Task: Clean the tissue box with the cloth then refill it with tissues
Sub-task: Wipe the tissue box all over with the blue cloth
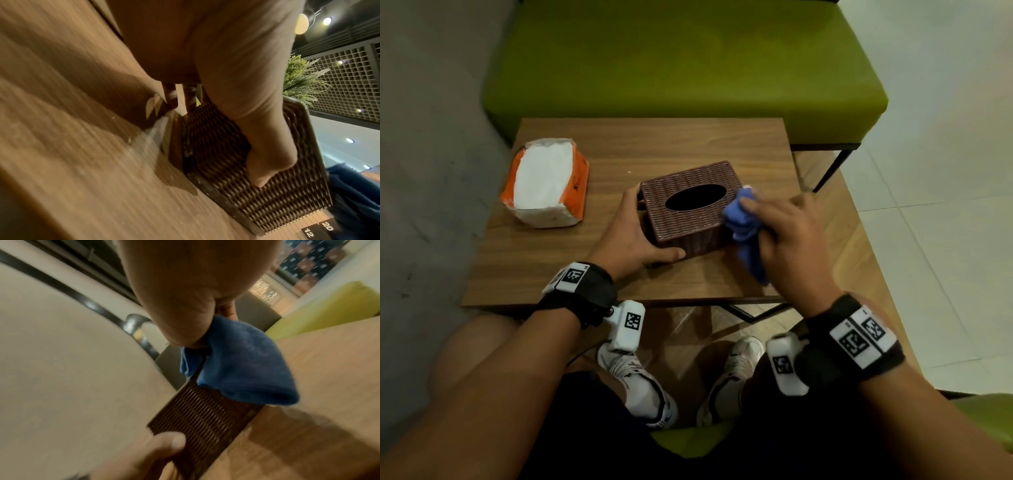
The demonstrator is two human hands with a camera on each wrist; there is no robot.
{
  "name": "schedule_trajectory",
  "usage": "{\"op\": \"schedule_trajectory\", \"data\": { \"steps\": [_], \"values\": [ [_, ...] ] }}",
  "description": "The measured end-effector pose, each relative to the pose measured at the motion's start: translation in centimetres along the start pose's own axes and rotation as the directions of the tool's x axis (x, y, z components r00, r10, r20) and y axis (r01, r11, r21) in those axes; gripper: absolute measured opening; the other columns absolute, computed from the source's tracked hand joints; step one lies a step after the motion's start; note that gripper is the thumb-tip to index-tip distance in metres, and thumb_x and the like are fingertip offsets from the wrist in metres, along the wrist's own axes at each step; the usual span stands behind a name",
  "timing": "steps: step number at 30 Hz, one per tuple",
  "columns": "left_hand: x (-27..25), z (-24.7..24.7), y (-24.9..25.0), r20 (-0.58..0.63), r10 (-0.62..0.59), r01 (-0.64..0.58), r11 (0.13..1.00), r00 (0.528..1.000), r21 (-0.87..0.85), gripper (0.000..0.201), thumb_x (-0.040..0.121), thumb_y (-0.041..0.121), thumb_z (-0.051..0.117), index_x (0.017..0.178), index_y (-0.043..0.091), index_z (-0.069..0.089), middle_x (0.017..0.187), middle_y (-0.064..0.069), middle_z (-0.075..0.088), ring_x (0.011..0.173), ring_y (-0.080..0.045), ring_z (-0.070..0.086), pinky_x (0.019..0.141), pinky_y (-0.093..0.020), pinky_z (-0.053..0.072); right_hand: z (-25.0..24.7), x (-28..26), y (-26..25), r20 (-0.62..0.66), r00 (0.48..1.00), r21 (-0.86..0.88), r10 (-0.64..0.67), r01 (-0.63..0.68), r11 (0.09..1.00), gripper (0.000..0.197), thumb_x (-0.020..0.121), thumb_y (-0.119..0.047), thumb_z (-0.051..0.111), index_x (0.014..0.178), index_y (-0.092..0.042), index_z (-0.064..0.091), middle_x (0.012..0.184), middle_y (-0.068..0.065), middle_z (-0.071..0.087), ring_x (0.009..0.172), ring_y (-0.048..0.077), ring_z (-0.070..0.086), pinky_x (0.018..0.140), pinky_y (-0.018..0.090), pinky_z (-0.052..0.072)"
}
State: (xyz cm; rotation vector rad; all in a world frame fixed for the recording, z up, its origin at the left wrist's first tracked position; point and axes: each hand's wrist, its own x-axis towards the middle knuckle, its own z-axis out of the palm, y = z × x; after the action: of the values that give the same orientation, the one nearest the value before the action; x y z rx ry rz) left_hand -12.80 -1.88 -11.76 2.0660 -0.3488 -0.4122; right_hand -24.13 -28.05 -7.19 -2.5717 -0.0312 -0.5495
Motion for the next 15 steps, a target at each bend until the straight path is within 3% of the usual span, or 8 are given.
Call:
{"op": "schedule_trajectory", "data": {
  "steps": [1,3,5,7,9,11,13,15],
  "values": [
    [-0.1,0.0,0.2,0.007,-0.006,0.006,1.0,1.0,-0.009,0.134,0.052,0.049,0.105,0.159,0.034,0.025,0.159,0.01,0.045,0.149,-0.011,0.045,0.124,-0.048,0.042,-0.1,0.5,0.7,-0.071,0.995,0.056,0.074,-0.07,0.996,0.042,0.096,-0.006,0.057,0.131,-0.02,0.074,0.135,0.001,0.073,0.103,0.027,0.061,0.088,0.04,0.043],
    [-0.2,-0.2,0.6,0.012,-0.023,0.023,0.999,1.0,-0.034,0.131,0.059,0.036,0.106,0.161,0.032,0.025,0.158,0.011,0.044,0.148,-0.012,0.045,0.124,-0.047,0.042,-0.2,1.7,1.3,-0.118,0.982,0.18,0.15,-0.127,0.975,0.047,0.092,-0.003,0.056,0.132,-0.021,0.074,0.133,-0.002,0.073,0.115,0.01,0.063,0.098,0.045,0.049],
    [-0.5,-0.4,1.1,0.007,-0.044,0.045,0.995,0.999,-0.094,0.129,0.062,0.031,0.105,0.163,0.031,0.025,0.156,0.01,0.045,0.144,-0.014,0.049,0.122,-0.046,0.045,0.0,2.5,0.8,-0.029,0.991,0.289,0.129,-0.116,0.95,0.045,0.095,-0.004,0.057,0.134,-0.02,0.073,0.135,-0.009,0.069,0.126,-0.004,0.058,0.111,0.037,0.048],
    [-0.7,-0.7,1.6,-0.006,-0.059,0.058,0.985,0.998,-0.163,0.134,0.059,0.037,0.103,0.167,0.034,0.023,0.155,0.008,0.047,0.14,-0.011,0.052,0.119,-0.04,0.048,0.4,3.2,0.0,0.051,0.991,0.394,0.123,-0.133,0.91,0.044,0.098,-0.001,0.056,0.137,-0.017,0.071,0.139,-0.006,0.068,0.132,-0.001,0.058,0.116,0.026,0.044],
    [-0.7,-1.1,2.1,-0.023,-0.063,0.056,0.973,0.998,-0.222,0.14,0.056,0.05,0.103,0.168,0.042,0.019,0.154,0.005,0.05,0.139,-0.01,0.055,0.115,-0.036,0.049,0.5,4.2,-0.8,0.064,0.986,0.451,0.151,-0.164,0.877,0.045,0.099,0.002,0.052,0.138,-0.014,0.069,0.139,-0.003,0.069,0.132,0.005,0.06,0.116,0.023,0.044],
    [-0.6,-1.8,2.4,-0.022,-0.058,0.05,0.963,0.998,-0.263,0.139,0.054,0.067,0.099,0.166,0.047,0.02,0.158,0.0,0.054,0.14,-0.013,0.058,0.114,-0.037,0.052,0.2,5.6,-1.2,0.059,0.981,0.432,0.184,-0.192,0.881,0.044,0.1,0.002,0.051,0.138,-0.013,0.069,0.136,-0.004,0.069,0.126,0.001,0.06,0.111,0.013,0.043],
    [-0.6,-2.5,2.6,0.025,-0.045,0.05,0.963,0.999,-0.264,0.139,0.055,0.068,0.095,0.168,0.048,0.016,0.169,-0.002,0.045,0.145,-0.017,0.055,0.111,-0.032,0.052,-0.2,7.1,-1.2,0.073,0.976,0.372,0.207,-0.219,0.902,0.043,0.101,-0.001,0.05,0.136,-0.015,0.07,0.133,-0.004,0.071,0.119,-0.003,0.059,0.102,0.004,0.041],
    [-0.6,-3.1,2.7,0.102,-0.003,0.021,0.984,0.995,-0.179,0.147,0.051,0.064,0.099,0.168,0.052,0.01,0.177,0.004,0.028,0.154,-0.018,0.044,0.116,-0.035,0.049,-0.2,8.4,-1.0,0.082,0.973,0.308,0.214,-0.229,0.924,0.042,0.1,-0.005,0.049,0.133,-0.019,0.071,0.13,-0.003,0.073,0.117,0.004,0.062,0.1,0.015,0.047]
  ]
}}
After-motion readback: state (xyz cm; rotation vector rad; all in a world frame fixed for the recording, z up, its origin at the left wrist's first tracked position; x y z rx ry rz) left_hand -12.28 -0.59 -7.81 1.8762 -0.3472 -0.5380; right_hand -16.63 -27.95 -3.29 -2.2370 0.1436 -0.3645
